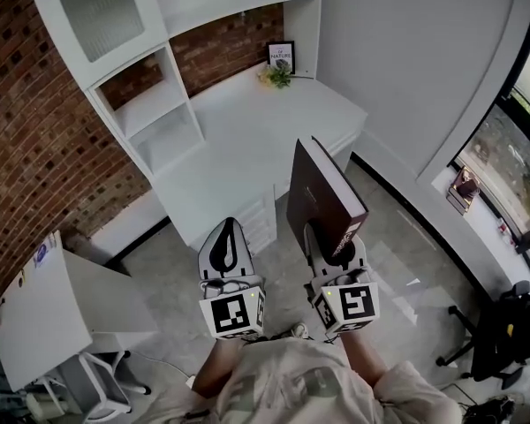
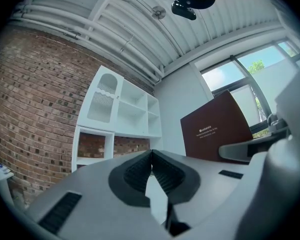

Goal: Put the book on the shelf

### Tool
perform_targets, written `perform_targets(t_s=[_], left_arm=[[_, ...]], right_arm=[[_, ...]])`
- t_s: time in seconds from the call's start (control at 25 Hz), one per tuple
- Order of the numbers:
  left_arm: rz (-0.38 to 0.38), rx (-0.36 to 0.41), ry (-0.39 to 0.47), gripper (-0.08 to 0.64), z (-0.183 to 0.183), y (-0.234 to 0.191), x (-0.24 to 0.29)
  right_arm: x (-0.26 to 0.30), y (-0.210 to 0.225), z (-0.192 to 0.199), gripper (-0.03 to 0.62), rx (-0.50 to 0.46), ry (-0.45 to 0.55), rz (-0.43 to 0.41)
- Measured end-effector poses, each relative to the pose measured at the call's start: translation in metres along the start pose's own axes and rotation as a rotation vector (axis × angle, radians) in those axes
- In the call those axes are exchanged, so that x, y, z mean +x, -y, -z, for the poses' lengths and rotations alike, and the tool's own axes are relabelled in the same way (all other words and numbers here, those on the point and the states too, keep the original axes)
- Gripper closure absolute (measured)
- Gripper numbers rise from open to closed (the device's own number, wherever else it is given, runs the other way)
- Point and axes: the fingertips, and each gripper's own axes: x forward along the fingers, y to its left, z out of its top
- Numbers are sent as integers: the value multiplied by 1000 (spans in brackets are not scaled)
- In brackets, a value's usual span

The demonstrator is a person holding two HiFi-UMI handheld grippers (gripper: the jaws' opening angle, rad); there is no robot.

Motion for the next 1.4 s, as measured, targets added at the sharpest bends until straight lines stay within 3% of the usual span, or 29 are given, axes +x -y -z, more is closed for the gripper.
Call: perform_targets(t_s=[0.32,0.68,0.96,1.12,1.4], left_arm=[[-37,8,19,546,3,27,1],[-47,16,61,546,17,24,37],[-55,-21,106,546,34,-4,137],[-90,38,143,546,27,-20,211],[-133,52,137,546,28,-67,325]], right_arm=[[-12,47,3,440,-9,-8,5],[19,62,11,440,-45,31,-15],[116,75,20,440,-59,36,-57],[195,87,13,440,-73,52,-109],[328,100,-6,440,-72,95,-159]])
